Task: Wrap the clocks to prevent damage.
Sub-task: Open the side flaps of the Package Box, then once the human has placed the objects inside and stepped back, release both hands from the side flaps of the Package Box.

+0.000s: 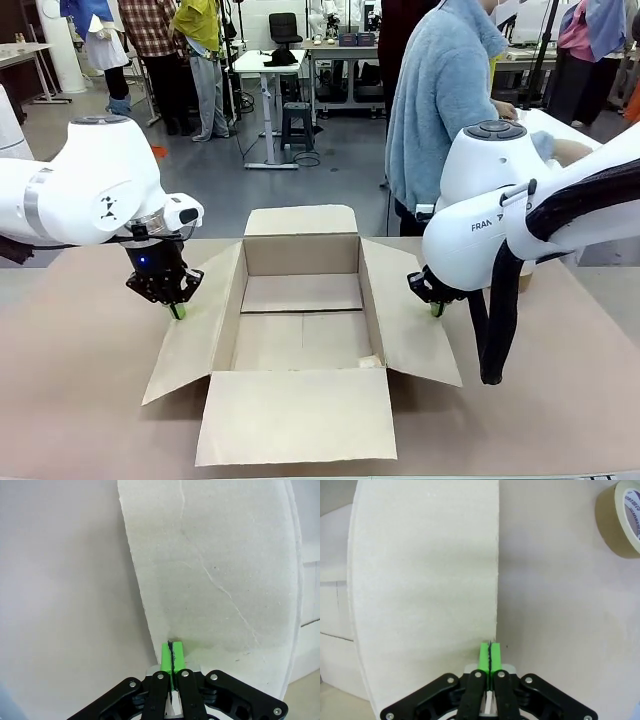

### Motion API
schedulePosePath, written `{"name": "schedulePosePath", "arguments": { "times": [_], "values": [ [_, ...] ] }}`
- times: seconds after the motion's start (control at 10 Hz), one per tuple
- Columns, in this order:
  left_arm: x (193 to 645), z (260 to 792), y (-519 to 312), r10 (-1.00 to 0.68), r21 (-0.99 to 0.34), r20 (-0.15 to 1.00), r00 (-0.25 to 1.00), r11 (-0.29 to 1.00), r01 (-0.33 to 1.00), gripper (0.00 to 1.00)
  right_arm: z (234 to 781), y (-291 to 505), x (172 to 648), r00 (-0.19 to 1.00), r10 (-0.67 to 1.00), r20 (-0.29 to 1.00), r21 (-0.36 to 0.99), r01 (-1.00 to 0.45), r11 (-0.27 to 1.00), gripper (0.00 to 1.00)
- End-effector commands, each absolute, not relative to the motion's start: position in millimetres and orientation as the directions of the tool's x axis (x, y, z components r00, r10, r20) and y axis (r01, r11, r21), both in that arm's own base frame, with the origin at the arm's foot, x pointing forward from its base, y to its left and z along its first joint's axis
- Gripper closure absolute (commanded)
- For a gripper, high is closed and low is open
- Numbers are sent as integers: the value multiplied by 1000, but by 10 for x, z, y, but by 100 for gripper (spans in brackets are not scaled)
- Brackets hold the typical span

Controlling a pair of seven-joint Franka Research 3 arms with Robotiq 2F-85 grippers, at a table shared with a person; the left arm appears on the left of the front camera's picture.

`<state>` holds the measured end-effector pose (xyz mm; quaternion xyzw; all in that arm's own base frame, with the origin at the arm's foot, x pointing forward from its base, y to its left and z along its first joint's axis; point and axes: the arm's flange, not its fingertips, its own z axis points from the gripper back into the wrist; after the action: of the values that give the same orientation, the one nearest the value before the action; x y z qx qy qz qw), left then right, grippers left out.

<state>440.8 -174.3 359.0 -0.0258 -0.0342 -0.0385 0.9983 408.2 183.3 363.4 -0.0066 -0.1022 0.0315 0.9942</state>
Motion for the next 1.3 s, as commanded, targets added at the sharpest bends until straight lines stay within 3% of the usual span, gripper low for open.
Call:
{"name": "schedulePosePath", "arguments": {
  "times": [0.0, 1.2],
  "values": [
    [4461, 3557, -1799, -92, -79, 66, 994, 992, 97, 100, 3599, 1836, 4130, 979, 82, 184, 10, -85, 996, 99],
    [4415, 3552, -1769, -81, -49, 62, 995, 995, 84, 100, 3620, 1841, 4080, 978, 68, 199, -18, -66, 998, 99]
  ]
}}
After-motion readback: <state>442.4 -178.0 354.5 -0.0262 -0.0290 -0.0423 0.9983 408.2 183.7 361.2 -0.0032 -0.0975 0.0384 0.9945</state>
